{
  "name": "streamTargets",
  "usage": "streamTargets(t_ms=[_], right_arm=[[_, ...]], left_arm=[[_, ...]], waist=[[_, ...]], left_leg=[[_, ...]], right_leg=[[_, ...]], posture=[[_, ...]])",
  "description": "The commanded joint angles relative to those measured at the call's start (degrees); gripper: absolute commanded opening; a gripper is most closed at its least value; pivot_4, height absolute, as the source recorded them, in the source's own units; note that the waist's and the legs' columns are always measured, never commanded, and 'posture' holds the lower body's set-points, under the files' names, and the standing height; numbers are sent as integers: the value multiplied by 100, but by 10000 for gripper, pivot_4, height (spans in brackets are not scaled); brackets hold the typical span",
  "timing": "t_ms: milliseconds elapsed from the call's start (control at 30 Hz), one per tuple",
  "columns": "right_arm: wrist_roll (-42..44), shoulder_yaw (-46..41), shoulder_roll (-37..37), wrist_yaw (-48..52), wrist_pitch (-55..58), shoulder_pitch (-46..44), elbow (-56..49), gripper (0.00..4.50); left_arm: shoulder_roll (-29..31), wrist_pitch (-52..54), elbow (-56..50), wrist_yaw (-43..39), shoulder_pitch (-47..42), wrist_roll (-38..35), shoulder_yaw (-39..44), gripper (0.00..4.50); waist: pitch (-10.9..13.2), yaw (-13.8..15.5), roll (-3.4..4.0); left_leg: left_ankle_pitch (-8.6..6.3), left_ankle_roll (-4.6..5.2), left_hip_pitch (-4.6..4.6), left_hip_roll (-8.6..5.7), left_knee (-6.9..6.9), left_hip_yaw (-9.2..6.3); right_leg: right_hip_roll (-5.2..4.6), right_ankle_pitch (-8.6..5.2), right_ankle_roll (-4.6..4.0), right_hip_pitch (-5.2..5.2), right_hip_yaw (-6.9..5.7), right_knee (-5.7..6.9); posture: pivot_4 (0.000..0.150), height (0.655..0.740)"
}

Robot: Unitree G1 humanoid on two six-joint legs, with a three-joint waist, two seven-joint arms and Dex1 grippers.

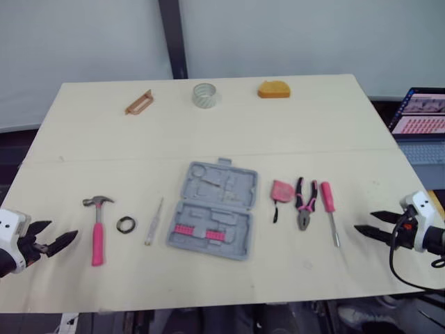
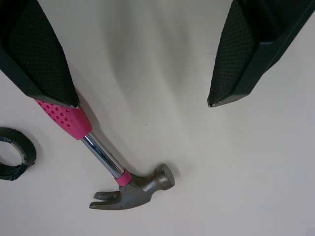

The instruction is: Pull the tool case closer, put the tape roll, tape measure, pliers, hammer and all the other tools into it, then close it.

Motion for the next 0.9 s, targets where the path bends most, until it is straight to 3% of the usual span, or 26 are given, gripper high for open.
streamTargets(t_ms=[33,900], right_arm=[[133,-170,-63,-38,8,5,-179,45000],[168,-151,-23,-97,64,-40,-304,45000]], left_arm=[[184,1,17,-34,42,11,65,44633],[193,41,33,37,261,148,70,44633]], waist=[[0,1,0],[0,-1,0]], left_leg=[[0,0,0,0,0,0],[-2,1,1,1,1,4]], right_leg=[[0,0,0,0,0,0],[1,0,0,-2,5,1]], posture=[[1500,7400],[1500,7400]])
